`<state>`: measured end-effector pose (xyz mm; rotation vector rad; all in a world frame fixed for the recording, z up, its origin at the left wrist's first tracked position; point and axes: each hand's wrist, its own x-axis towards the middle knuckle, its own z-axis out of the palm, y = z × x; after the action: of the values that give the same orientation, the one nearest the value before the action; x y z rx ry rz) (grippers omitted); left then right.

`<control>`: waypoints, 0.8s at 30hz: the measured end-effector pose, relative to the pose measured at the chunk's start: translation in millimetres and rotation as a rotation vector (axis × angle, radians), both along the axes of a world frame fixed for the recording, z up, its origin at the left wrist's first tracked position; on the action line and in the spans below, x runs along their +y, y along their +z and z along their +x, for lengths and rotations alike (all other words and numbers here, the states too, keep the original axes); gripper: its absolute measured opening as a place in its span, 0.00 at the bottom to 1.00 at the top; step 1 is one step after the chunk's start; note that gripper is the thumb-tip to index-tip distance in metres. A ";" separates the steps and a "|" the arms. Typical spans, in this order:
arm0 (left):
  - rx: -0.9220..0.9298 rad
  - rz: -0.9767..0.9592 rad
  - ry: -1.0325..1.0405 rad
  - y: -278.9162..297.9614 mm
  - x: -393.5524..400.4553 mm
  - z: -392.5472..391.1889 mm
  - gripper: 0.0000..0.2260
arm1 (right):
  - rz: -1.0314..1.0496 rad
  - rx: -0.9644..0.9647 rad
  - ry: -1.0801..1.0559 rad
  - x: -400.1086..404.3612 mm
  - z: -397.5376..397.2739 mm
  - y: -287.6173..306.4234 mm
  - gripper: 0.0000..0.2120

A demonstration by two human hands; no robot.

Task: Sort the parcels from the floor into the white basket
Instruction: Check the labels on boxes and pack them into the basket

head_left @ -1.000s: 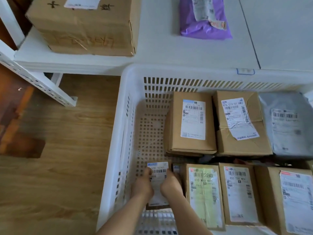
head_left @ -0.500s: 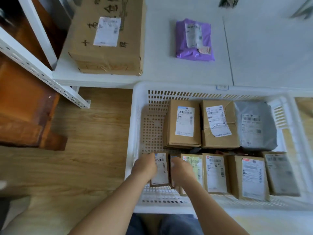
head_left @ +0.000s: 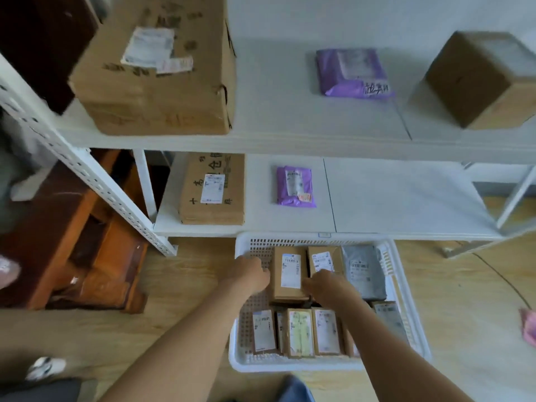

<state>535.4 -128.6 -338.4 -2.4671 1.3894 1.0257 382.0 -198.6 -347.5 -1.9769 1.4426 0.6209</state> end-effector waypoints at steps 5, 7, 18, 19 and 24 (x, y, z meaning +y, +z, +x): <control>-0.115 -0.168 -0.012 99.4 -6.8 13.5 0.15 | -0.150 -0.096 -0.018 -17.3 5.3 110.1 0.15; -0.175 -0.198 -0.023 136.2 -8.7 17.2 0.15 | -0.161 -0.113 -0.008 -21.3 7.4 150.9 0.16; -0.272 -0.357 -0.034 326.5 -3.5 21.5 0.06 | -0.398 -0.249 0.112 -26.9 5.4 346.4 0.24; -0.286 -0.388 -0.029 339.7 -2.0 18.4 0.05 | -0.433 -0.261 0.127 -25.6 2.8 359.8 0.23; -0.423 -0.465 -0.114 388.0 -1.9 5.0 0.05 | -0.641 -0.252 0.237 -16.0 -13.2 416.2 0.20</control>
<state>540.4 -130.5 49.7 -2.6432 1.7306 0.1385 368.8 -214.6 68.7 -2.6294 1.3628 -0.0247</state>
